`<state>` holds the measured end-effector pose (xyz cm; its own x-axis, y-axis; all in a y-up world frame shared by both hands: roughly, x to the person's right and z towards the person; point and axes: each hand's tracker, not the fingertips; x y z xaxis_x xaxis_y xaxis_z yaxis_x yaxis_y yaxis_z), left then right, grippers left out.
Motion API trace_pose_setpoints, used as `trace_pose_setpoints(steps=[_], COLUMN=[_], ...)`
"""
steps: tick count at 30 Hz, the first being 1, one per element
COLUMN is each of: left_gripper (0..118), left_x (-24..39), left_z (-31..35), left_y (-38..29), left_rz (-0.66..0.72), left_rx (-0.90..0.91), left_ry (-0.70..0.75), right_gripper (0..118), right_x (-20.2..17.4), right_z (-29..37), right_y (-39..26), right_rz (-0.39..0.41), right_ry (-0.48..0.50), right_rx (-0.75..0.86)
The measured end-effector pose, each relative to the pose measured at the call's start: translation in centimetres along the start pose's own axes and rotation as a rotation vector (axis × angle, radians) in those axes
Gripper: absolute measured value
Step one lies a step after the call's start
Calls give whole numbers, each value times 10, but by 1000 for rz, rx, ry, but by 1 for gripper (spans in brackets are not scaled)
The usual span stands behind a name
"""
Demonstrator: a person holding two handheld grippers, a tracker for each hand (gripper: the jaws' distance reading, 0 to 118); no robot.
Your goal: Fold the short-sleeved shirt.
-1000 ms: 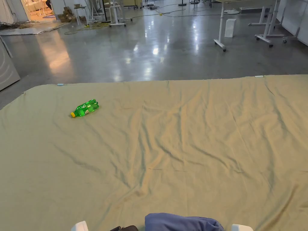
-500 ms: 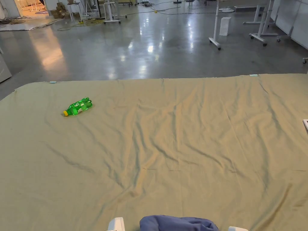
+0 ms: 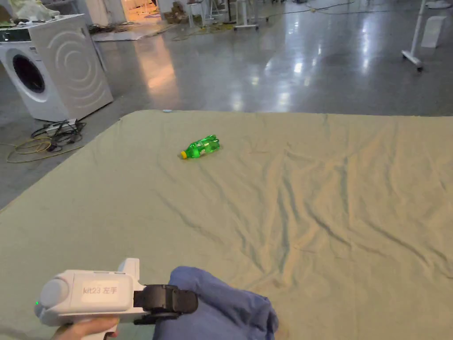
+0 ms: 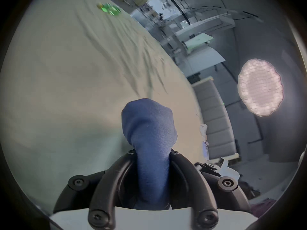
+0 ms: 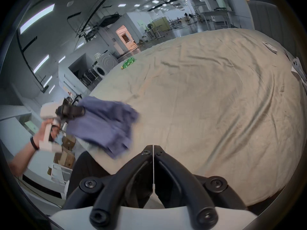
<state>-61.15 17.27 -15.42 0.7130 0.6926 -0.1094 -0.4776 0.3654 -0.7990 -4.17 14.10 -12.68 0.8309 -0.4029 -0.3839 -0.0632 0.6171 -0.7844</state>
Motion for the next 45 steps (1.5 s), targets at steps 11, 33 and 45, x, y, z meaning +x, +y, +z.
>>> trace_pose_setpoints(steps=[11,33,45], left_gripper=[42,62,2], left_x=[-90,261,309], left_z=[56,81,45], left_y=[71,-69,-155], left_rz=[51,-739,-893], left_rx=[5,651,833], left_ry=[404,243,319], right_gripper=[1,1,0], right_x=[3,11,-37], right_z=[-9,129,201], right_y=[-23,67,78], right_rz=[8,161,336], right_ry=[-38,-258,-339], right_rx=[-114,485,766])
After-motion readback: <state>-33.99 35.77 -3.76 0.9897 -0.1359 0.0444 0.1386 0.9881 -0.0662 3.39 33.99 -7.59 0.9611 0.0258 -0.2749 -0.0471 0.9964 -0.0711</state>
